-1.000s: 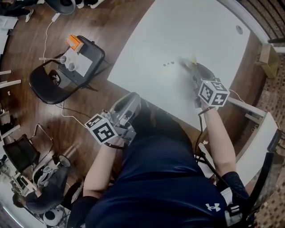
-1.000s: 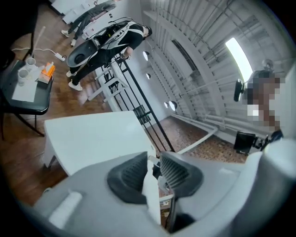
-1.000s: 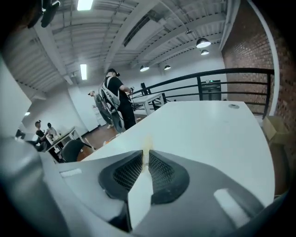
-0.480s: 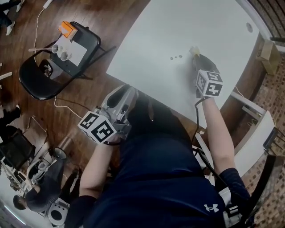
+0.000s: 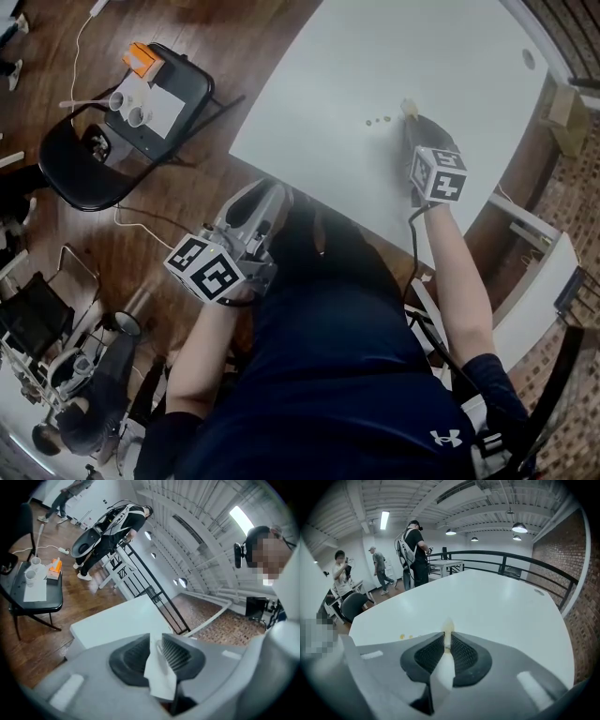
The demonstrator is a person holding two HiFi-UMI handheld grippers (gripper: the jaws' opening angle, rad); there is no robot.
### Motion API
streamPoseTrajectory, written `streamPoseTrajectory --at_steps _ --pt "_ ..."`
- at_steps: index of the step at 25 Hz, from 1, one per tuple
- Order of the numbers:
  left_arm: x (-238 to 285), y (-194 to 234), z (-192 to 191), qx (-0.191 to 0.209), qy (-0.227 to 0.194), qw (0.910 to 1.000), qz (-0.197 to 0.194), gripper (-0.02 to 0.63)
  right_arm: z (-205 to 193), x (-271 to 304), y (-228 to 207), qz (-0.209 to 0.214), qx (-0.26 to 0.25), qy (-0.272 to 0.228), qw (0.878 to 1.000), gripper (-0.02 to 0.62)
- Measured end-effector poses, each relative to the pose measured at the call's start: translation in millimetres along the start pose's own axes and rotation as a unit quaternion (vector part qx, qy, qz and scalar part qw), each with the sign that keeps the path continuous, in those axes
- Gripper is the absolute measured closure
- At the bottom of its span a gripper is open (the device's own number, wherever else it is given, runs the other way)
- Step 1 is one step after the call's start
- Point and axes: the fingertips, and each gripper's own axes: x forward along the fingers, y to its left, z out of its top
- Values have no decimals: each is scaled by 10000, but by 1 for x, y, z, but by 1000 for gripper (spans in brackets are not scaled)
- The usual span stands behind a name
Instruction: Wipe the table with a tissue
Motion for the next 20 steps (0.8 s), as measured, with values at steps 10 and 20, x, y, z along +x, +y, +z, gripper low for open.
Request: streamPoseTrajectory --at_steps 10,20 --pt "-8 8 1 -99 -54 9999 10 528 1 8 20 237 167 115 9995 551" --pt "-16 3 -2 -99 -86 9999 17 528 0 3 37 420 247 115 9987 551"
